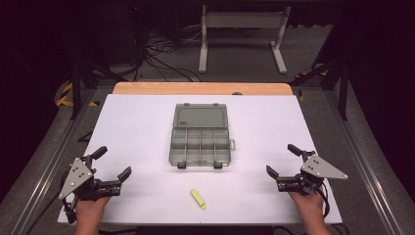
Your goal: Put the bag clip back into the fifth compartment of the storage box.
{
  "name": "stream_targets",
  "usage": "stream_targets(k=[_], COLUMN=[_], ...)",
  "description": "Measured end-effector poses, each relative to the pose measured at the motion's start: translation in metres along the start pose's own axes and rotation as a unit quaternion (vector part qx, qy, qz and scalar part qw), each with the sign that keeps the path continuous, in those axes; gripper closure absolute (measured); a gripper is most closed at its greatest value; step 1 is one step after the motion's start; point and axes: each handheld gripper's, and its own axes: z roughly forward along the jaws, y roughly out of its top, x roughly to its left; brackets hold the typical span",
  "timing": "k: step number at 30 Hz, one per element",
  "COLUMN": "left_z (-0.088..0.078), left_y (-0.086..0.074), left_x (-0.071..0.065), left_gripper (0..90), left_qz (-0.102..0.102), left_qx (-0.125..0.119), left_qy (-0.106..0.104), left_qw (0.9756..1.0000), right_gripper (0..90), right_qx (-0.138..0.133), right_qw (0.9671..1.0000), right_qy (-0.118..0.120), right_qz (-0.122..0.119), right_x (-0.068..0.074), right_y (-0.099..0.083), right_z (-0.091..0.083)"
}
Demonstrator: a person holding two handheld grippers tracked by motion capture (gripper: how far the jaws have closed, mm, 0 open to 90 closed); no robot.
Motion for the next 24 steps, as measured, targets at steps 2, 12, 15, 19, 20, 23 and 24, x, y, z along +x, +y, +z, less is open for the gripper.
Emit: stream_targets(k=[2,12,15,19,20,23,24], left_z=[0.001,0.000,0.001,0.003,0.006,0.013,0.013], left_y=[0.000,0.003,0.004,0.005,0.007,0.012,0.012], left_x=[-0.001,-0.002,-0.003,-0.005,-0.007,-0.012,-0.012], left_gripper=[0.3,1.3,1.7,2.1,2.3,2.5,2.5], left_qz=[0.001,-0.002,-0.002,-0.004,-0.002,0.001,0.001], left_qx=[0.000,0.003,0.003,0.005,0.008,0.008,0.008], left_qy=[0.001,-0.007,-0.011,-0.019,-0.025,-0.040,-0.040], left_qw=[1.0000,1.0000,0.9999,0.9998,0.9997,0.9992,0.9992], right_gripper=[1.2,1.0,1.0,1.0,1.0,1.0,1.0], right_qx=[0.000,0.002,-0.001,0.002,0.002,0.002,0.002], right_qw=[1.0000,0.9999,1.0000,0.9999,0.9999,0.9999,0.9999], right_qy=[0.001,-0.001,-0.002,-0.002,-0.001,-0.001,-0.001], right_qz=[0.000,0.010,0.009,0.010,0.011,0.011,0.011], right_x=[0.000,0.000,0.000,0.000,0.000,0.000,0.000], right_y=[0.000,-0.001,-0.001,-0.001,-0.001,-0.001,-0.001], right_z=[0.000,0.000,0.000,0.000,0.000,0.001,0.001])
